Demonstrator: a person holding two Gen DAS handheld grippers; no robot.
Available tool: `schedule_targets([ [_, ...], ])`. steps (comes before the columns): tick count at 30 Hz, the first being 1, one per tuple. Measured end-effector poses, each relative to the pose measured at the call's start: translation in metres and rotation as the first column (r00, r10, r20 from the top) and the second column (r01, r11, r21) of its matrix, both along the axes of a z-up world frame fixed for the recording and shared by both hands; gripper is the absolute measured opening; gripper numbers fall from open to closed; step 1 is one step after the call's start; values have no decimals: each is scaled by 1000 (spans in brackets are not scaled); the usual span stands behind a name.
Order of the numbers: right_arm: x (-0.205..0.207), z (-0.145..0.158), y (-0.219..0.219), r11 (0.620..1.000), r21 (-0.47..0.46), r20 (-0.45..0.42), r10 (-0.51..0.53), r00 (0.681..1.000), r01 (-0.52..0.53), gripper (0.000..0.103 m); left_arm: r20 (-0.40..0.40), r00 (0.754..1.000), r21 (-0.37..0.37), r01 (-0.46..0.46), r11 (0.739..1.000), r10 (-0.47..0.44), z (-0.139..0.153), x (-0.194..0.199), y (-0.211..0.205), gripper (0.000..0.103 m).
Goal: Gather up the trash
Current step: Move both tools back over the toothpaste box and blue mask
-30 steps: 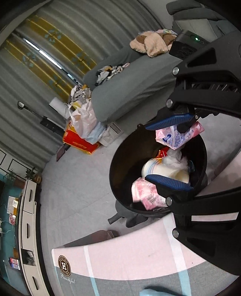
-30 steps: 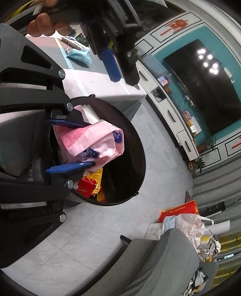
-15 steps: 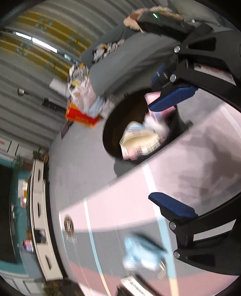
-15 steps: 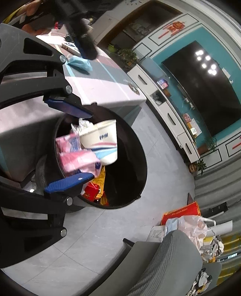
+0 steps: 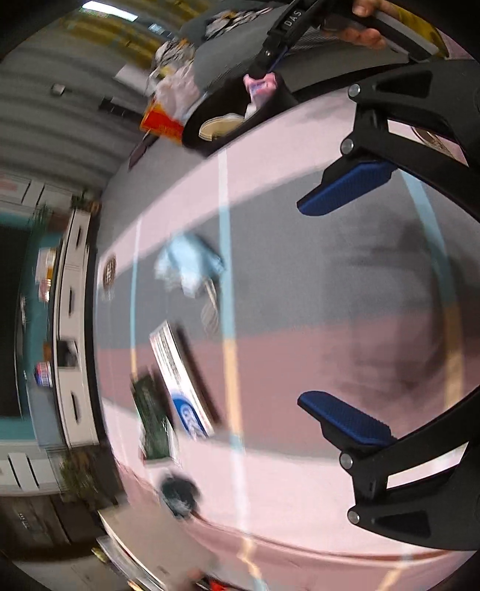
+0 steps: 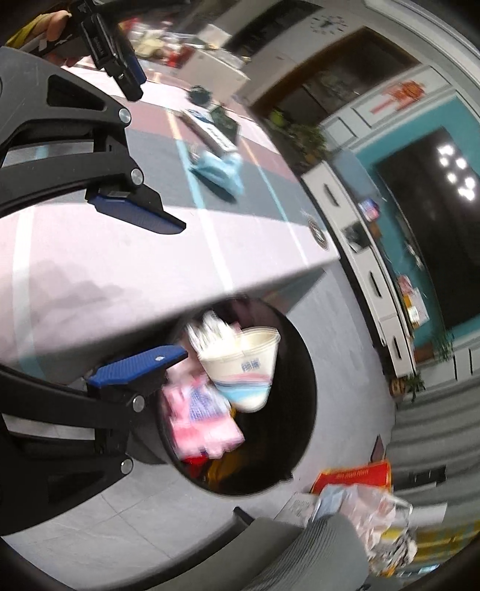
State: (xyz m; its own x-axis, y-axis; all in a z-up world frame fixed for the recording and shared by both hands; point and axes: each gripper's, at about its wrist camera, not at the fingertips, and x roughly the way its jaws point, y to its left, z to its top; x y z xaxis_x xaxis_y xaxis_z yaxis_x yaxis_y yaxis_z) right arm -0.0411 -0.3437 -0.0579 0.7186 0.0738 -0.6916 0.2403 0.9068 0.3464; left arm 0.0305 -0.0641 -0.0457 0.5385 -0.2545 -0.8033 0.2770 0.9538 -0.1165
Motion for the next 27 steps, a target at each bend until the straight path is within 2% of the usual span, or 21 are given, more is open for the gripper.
schedule_targets([
  [4,10,3,32,997,-19,-21,74,997,-74,62,-15,996,-6,-92,996,92,-1,-10,46,96],
  [8,17,10,62,988,-51,-27,142,989,-144,62,2,990,8,-144,989,144,2,-18,68,96],
  [11,22,14,84,978,-80,-34,190,981,-192,62,18,987,23,-160,987,160,3,-21,74,97],
  [14,27,17,103,968,-108,-42,225,974,-228,69,35,986,25,-162,986,162,6,-25,78,97],
  [20,43,15,124,959,-125,-60,250,967,-255,69,69,981,52,-185,981,181,7,-25,87,97],
  [27,65,9,143,954,-130,-79,262,962,-270,69,71,976,47,-209,977,205,2,-18,103,97],
])
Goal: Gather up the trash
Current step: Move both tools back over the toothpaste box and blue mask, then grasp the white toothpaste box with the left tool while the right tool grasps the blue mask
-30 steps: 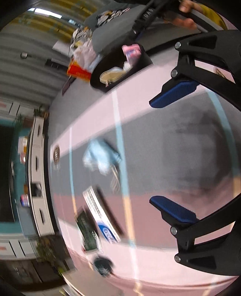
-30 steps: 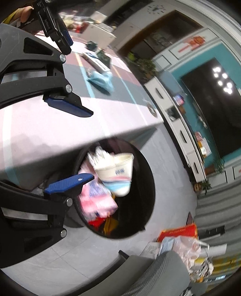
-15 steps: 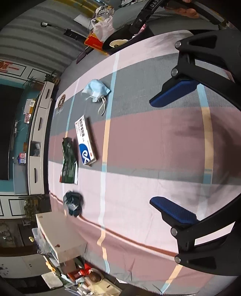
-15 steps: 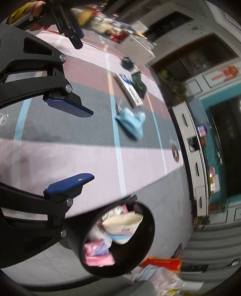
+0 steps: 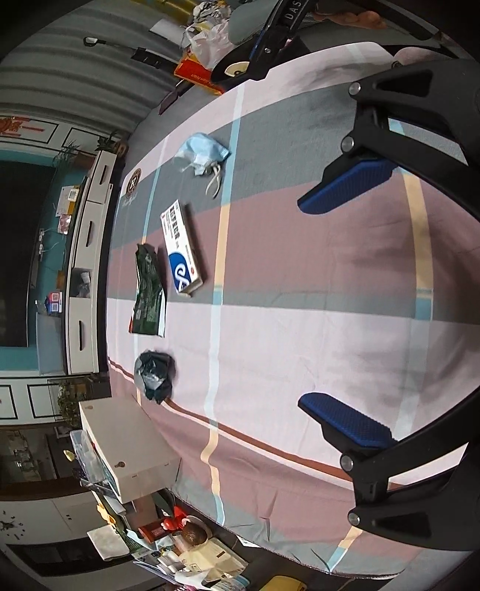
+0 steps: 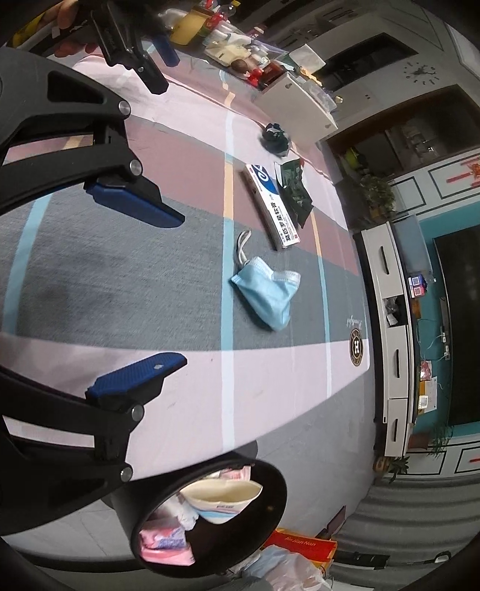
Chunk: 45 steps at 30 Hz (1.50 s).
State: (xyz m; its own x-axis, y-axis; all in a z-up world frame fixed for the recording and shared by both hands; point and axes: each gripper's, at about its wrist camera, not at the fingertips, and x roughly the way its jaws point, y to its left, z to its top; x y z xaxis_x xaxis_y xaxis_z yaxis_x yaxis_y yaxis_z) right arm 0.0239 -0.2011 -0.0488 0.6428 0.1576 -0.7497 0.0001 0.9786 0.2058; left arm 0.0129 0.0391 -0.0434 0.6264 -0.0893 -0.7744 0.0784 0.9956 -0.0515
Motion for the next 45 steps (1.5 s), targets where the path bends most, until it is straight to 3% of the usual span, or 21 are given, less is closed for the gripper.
schedule_targets([
  [8,26,-10,13,1000,2,-19,12,1000,-12,69,-20,1000,-8,2,1000,-2,-12,14,7,97],
  [16,50,-22,11,999,32,-36,2,999,-1,69,-34,997,-2,74,997,-74,-20,35,3,97],
  [19,60,-27,7,998,53,-42,-14,999,16,69,-14,997,59,75,995,-74,-21,52,-1,97],
  [24,78,-32,0,996,70,-39,-48,998,50,69,1,990,76,143,987,-143,-19,88,-20,97],
  [30,104,-38,-12,991,105,-39,-81,996,85,69,5,958,126,282,951,-285,-22,144,-61,97],
  [34,116,-43,-16,988,125,-50,-90,995,95,69,-14,935,225,349,910,-355,-32,166,-84,96],
  [39,129,-48,-12,988,121,-48,-88,995,94,69,-80,904,242,427,871,-420,-47,184,-101,80],
  [44,139,-54,-6,991,92,-49,-90,995,94,69,-103,903,222,431,875,-418,-53,189,-101,62],
  [45,139,-55,-6,992,89,-46,-88,995,92,64,-101,904,217,428,878,-415,-53,189,-99,59],
])
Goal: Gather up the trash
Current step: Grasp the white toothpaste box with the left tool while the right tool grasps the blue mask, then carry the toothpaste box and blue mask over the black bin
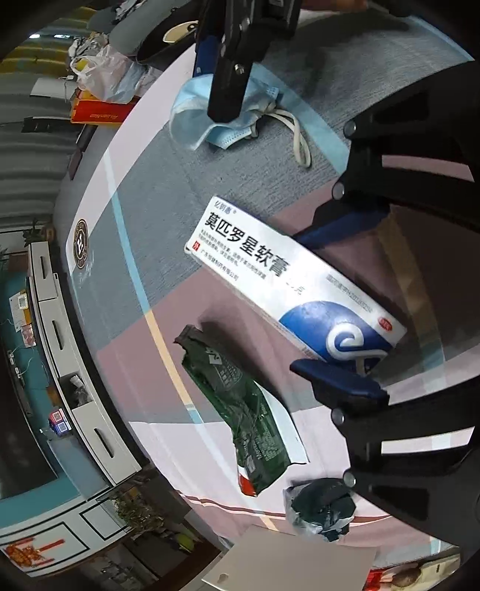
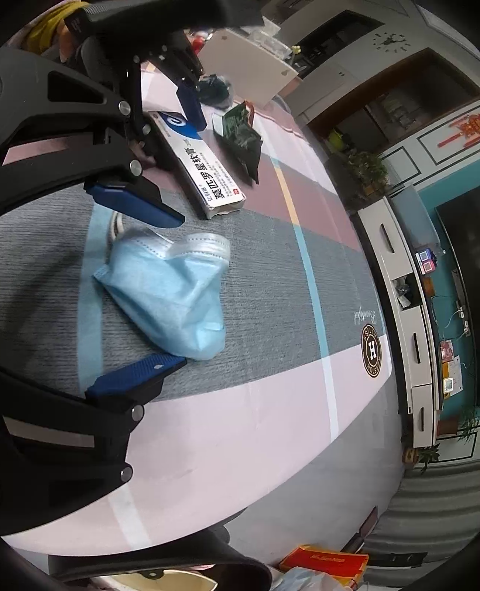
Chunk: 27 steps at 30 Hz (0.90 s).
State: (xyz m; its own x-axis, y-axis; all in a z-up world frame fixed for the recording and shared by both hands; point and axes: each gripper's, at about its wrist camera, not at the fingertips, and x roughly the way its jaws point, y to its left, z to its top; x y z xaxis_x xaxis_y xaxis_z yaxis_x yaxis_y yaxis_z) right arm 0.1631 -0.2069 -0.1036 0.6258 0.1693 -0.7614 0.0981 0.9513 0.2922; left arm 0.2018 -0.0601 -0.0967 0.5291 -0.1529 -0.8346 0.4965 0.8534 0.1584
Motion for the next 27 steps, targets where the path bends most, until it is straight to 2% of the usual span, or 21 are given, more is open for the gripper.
schedule_targets([
  [1,0,0,1,1000,-7,0,5,1000,-5,60,5,1000,-1,-5,1000,5,0,-2,1,57],
  [3,-1,-1,2,1000,-13,0,13,1000,-13,44,20,1000,7,-20,1000,20,0,-7,2,47],
  [4,-3,-1,3,1000,-13,0,17,1000,-17,40,25,999,-1,-29,1000,29,1,-11,4,44],
  [8,-11,2,0,1000,-6,13,19,1000,-18,19,6,998,-91,-69,993,70,9,-26,10,34],
  [15,-47,23,-3,999,-16,59,36,998,-35,16,-32,989,-280,-151,948,148,29,-68,23,27],
  [19,-77,33,-8,999,-20,80,37,996,-36,16,-25,987,-309,-159,938,159,40,-93,20,26],
  [21,-93,36,-11,999,-24,87,31,996,-29,16,-15,986,-309,-160,937,163,44,-103,17,16],
  [27,-125,42,-22,999,-34,86,11,996,-8,16,-12,986,-305,-163,938,167,48,-126,7,15],
])
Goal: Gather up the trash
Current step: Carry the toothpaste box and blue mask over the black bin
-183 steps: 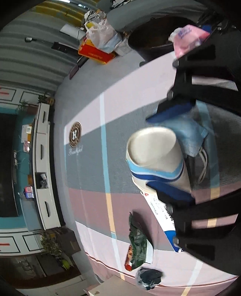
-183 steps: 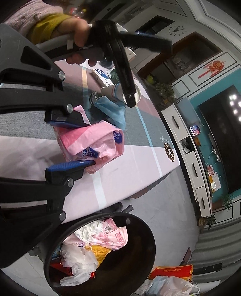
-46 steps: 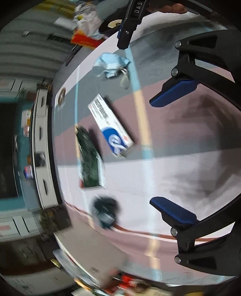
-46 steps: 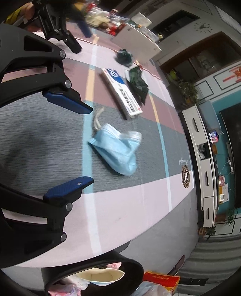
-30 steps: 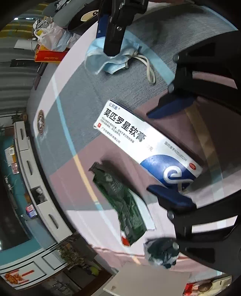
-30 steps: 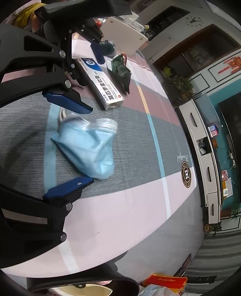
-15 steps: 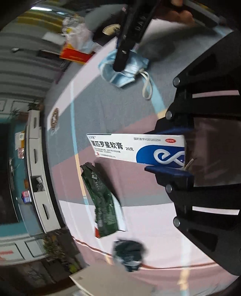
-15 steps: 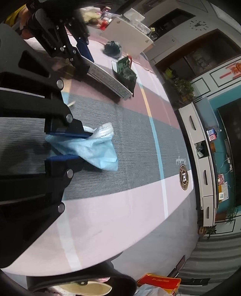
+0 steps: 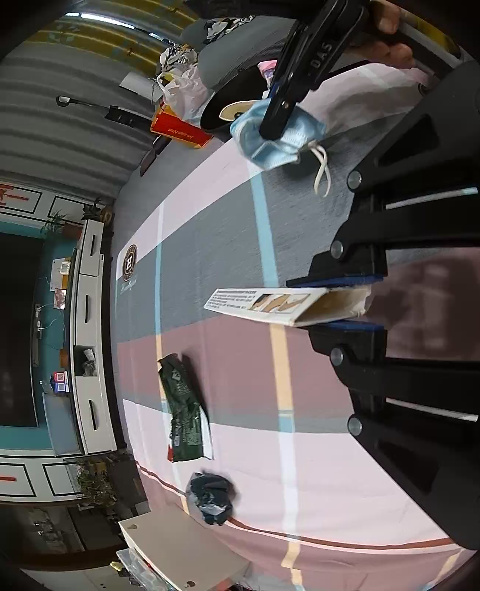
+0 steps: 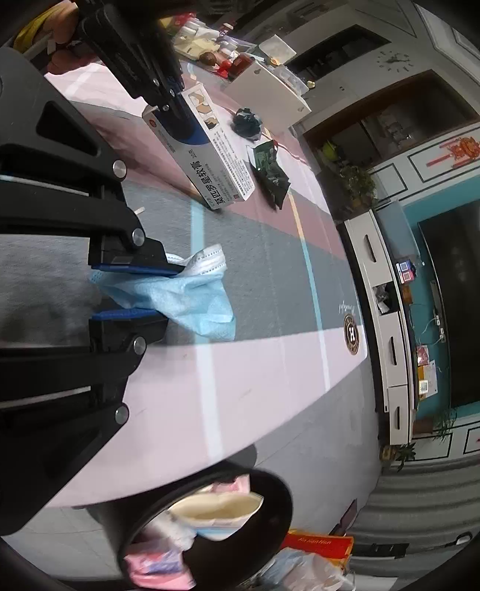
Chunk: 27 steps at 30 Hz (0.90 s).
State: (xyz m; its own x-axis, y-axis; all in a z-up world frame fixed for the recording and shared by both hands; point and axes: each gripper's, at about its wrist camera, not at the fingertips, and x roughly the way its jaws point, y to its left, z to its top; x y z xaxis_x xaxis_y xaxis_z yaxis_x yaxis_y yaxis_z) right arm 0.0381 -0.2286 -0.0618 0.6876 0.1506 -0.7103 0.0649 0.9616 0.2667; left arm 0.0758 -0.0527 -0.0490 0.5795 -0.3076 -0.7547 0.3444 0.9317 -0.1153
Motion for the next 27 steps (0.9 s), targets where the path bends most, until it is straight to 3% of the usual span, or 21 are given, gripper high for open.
schedule_targets([
  [7,-25,16,-13,1000,-2,33,-25,999,25,16,26,1000,-27,17,999,-16,23,-22,-9,15],
  [17,-51,40,-31,998,-9,108,-68,992,69,16,95,995,-1,43,999,-42,61,-49,-35,16],
  [27,-77,55,-64,988,-16,170,-148,974,153,16,140,982,-5,127,992,-125,86,-64,-76,16],
])
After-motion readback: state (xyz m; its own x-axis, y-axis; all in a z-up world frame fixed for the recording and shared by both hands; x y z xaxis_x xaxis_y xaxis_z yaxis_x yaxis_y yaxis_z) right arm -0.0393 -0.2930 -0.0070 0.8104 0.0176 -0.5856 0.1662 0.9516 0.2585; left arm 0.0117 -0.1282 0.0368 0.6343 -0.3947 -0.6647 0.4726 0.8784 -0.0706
